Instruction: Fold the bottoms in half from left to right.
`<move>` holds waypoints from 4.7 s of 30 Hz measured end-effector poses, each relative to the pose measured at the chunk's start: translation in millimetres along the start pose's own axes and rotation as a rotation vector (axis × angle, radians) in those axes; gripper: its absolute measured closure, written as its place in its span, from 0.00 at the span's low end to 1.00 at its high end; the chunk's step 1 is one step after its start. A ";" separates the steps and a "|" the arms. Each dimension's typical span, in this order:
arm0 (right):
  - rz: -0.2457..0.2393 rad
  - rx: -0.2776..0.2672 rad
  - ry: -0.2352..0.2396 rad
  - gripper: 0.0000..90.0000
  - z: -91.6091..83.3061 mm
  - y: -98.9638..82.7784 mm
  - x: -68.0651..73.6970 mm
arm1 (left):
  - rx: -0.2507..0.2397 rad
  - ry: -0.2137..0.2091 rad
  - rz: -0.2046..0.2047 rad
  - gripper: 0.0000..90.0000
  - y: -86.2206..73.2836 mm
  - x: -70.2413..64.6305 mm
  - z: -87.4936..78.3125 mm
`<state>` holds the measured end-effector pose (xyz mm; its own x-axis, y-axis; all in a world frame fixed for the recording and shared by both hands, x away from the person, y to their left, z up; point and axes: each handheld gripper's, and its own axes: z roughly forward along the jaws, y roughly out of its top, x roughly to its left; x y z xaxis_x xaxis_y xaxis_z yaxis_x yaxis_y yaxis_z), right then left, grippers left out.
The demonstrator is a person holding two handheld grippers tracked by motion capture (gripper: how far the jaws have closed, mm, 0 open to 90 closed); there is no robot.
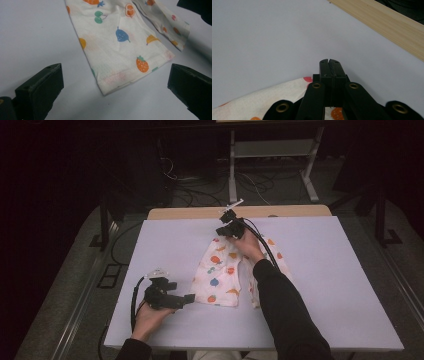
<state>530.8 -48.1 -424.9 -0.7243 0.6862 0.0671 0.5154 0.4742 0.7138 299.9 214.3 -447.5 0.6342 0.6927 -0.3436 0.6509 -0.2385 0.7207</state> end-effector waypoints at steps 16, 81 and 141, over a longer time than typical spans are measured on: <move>-0.004 -0.011 -0.007 0.99 0.1 0.0 0.8 | 0.093 0.005 0.128 0.20 -2.3 -8.1 9.2; 0.034 -0.069 0.013 0.99 -11.6 -2.9 -3.7 | 0.104 -0.069 0.201 0.98 6.3 -4.2 12.5; 0.077 -0.163 -0.015 0.99 -111.4 -21.5 -53.1 | -0.017 -0.308 0.248 0.98 66.7 -90.2 38.3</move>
<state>507.1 -156.2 -366.2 -0.6779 0.7259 0.1161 0.4873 0.3255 0.8103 302.1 109.8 -391.5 0.8686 0.3782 -0.3202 0.4567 -0.3603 0.8134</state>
